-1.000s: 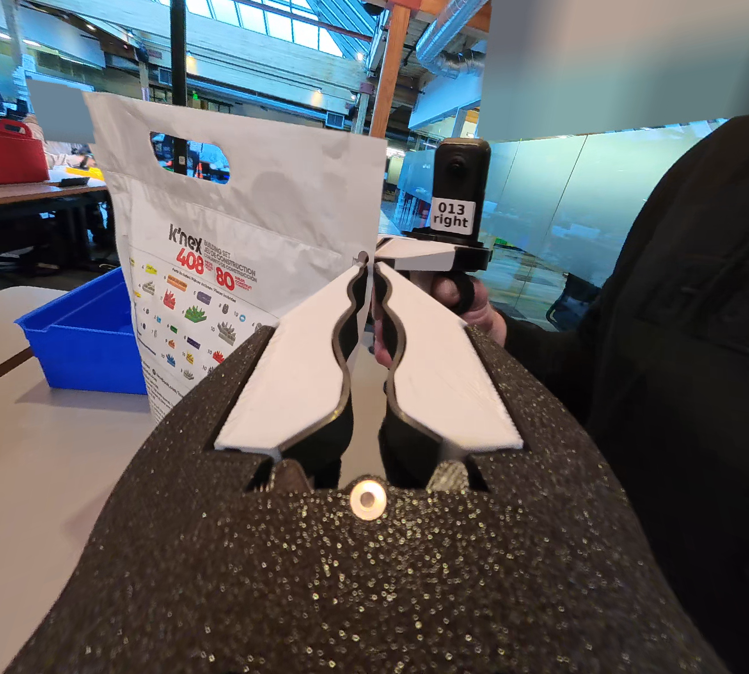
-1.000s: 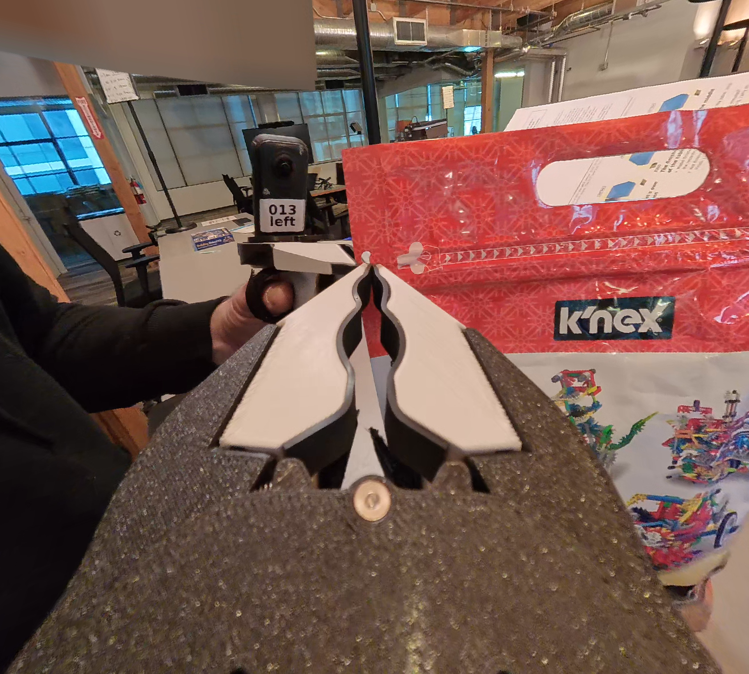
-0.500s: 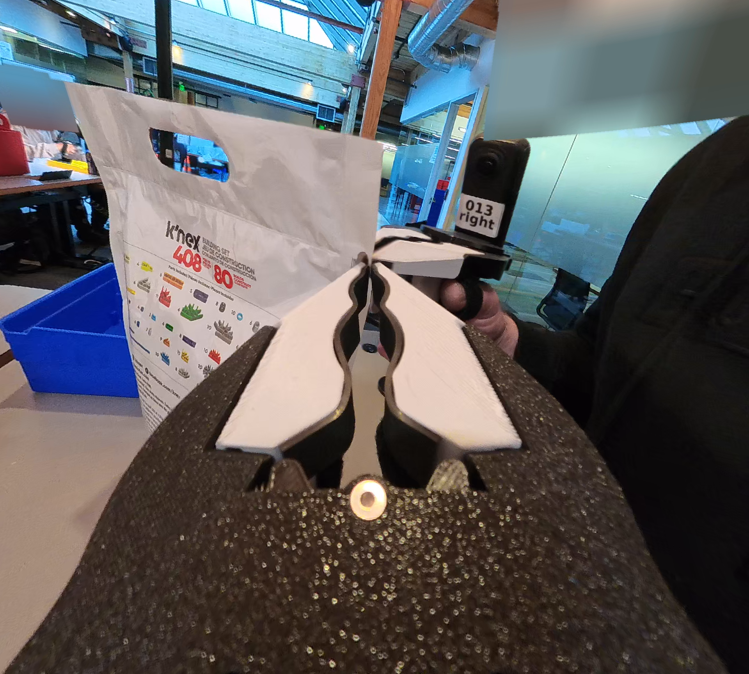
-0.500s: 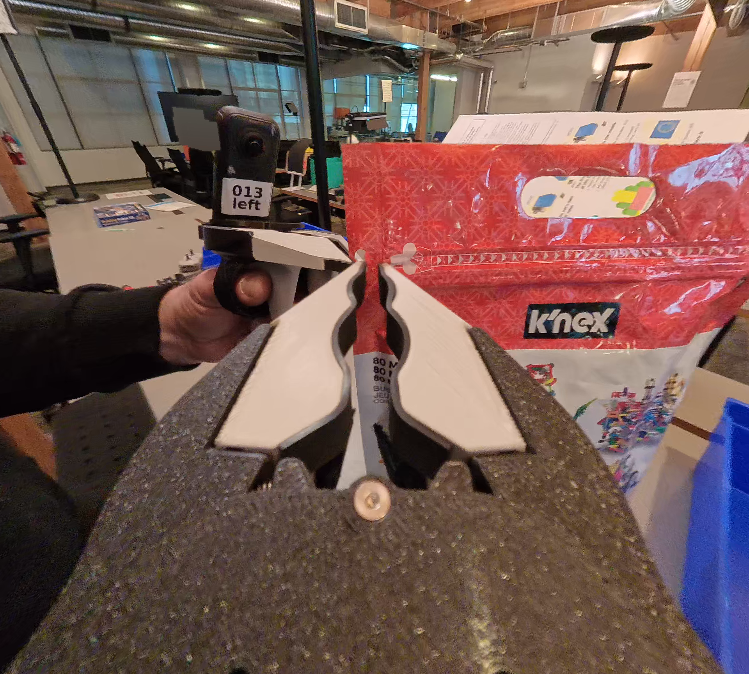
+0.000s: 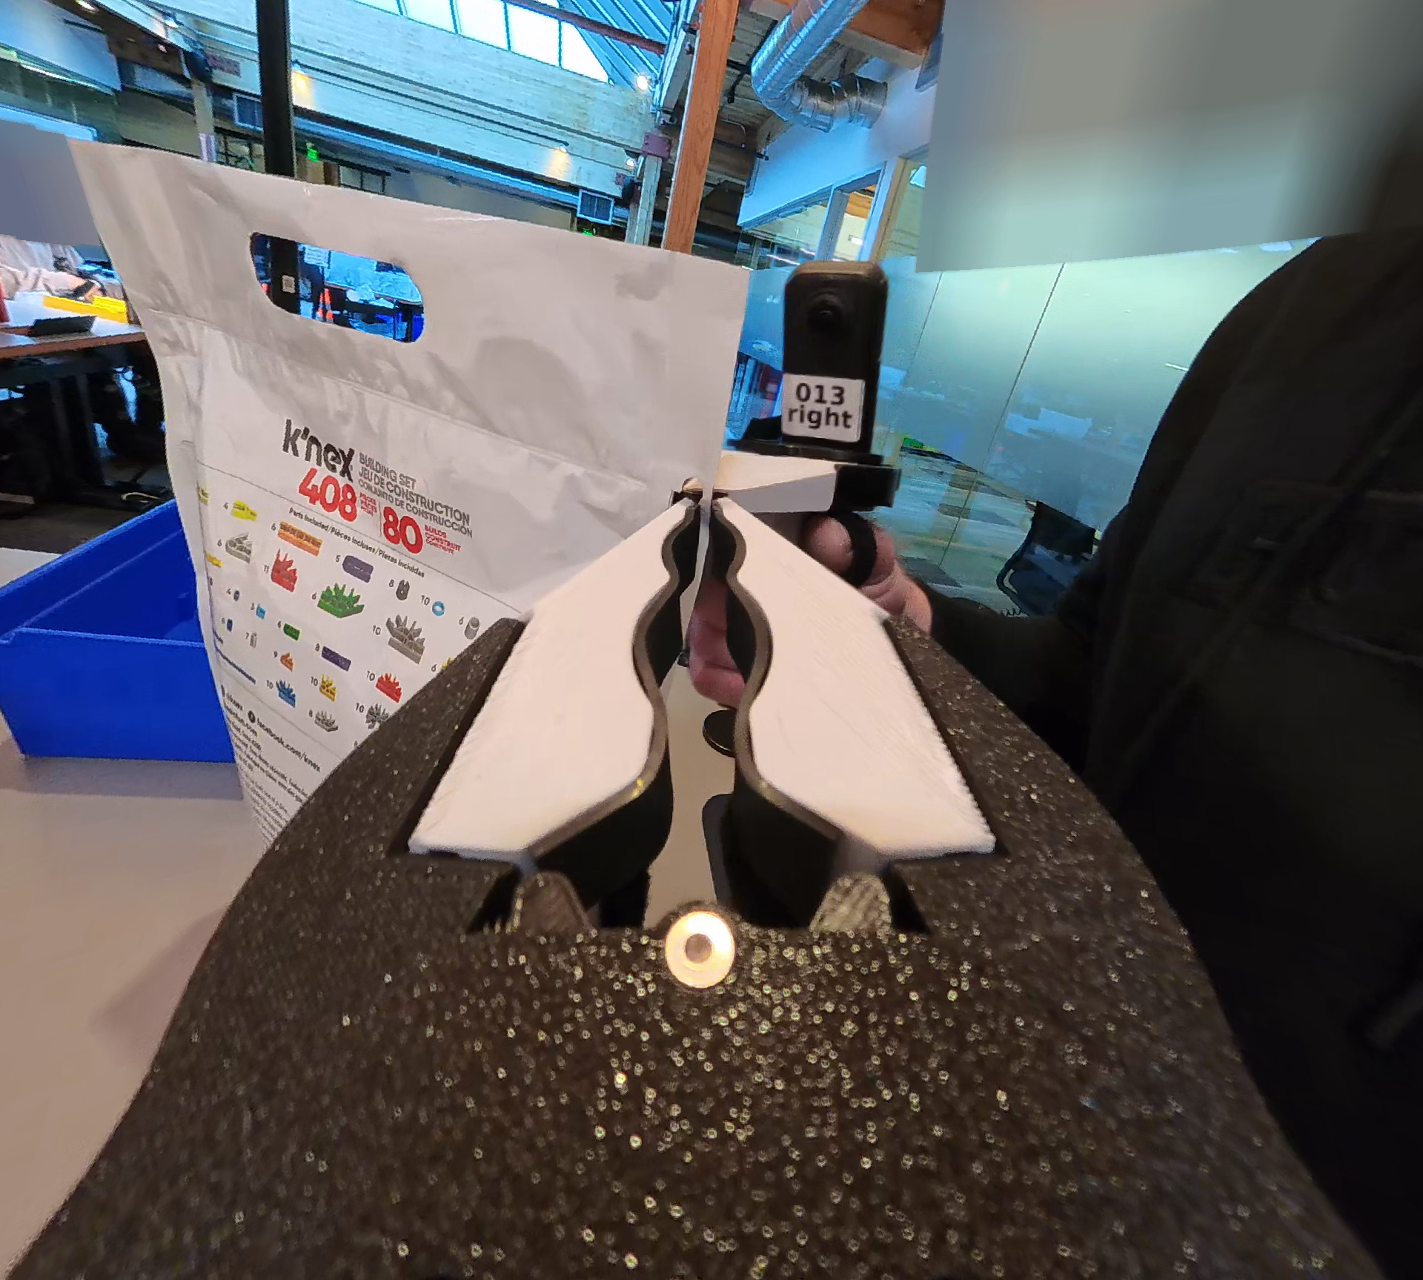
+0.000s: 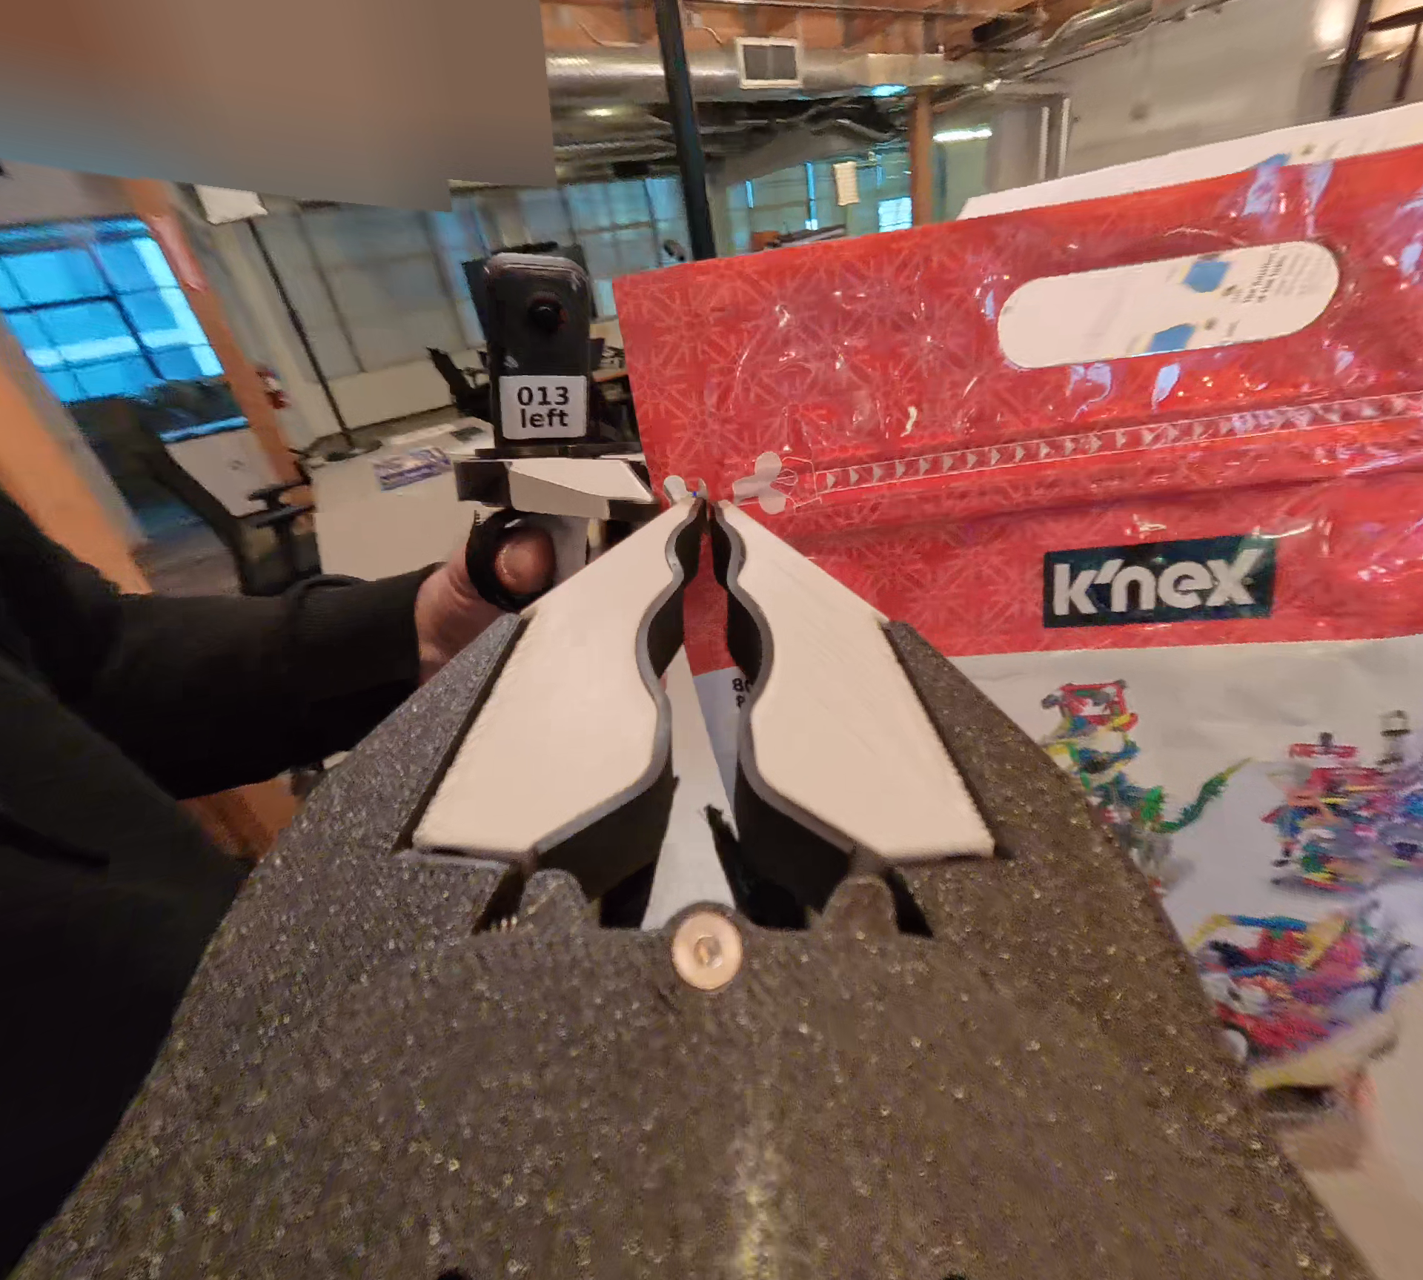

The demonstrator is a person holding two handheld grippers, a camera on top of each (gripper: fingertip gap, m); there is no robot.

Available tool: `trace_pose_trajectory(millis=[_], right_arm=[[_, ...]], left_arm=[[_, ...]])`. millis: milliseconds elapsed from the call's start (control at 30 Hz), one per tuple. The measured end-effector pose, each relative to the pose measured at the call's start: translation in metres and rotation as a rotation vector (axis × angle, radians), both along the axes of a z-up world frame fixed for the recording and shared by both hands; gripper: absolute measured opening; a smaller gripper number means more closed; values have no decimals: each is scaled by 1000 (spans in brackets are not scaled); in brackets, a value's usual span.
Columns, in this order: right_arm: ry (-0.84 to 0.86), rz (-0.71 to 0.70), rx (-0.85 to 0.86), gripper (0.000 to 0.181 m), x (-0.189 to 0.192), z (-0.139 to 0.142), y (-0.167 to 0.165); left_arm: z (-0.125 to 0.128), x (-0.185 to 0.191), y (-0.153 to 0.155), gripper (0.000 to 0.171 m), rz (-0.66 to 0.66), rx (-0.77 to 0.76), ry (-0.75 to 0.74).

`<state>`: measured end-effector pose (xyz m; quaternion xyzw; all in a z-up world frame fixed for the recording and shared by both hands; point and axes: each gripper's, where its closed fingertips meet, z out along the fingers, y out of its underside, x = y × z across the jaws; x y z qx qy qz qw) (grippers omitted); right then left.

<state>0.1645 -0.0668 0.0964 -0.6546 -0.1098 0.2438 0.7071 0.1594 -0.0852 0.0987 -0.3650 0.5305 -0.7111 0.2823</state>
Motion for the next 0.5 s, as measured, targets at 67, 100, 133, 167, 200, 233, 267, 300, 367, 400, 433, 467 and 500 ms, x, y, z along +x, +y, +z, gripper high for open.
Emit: trace_pose_trajectory(millis=[67, 100, 133, 167, 200, 233, 267, 300, 367, 400, 433, 467, 500], right_arm=[[6, 31, 2, 0, -1, 1, 0], [-10, 31, 8, 0, -2, 1, 1], [-34, 22, 14, 0, -2, 1, 2], [-58, 15, 18, 0, -3, 1, 4], [-79, 7, 22, 0, -3, 2, 5], [-93, -5, 25, 0, -3, 2, 6], [-97, -14, 24, 0, -3, 2, 8], [-98, -18, 23, 0, -4, 2, 9], [-113, -28, 28, 0, -5, 2, 11], [-123, -33, 29, 0, -6, 2, 13], [-129, -41, 28, 0, -7, 2, 14], [-135, -49, 29, 0, -7, 2, 15], [-135, -53, 28, 0, -7, 2, 16]], left_arm=[[0, 0, 1, 0, 4, -6, 0], [0, -1, 2, 0, 14, -9, 2], [0, -1, 3, 2, 30, -9, 2], [0, -1, 5, 3, 50, -7, -1], [0, -2, 6, 4, 74, -3, -4], [1, -2, 8, 4, 106, 0, -8], [1, -2, 9, 5, 144, 4, -12], [1, -2, 10, 6, 180, 8, -18], [-1, -2, 15, 6, 285, 50, -48], [-3, 0, 23, 21, 365, 54, -52], [-5, 0, 25, 20, 396, 43, -56], [-4, 0, 27, 20, 418, 23, -67], [-4, 0, 26, 17, 428, 22, -74]])
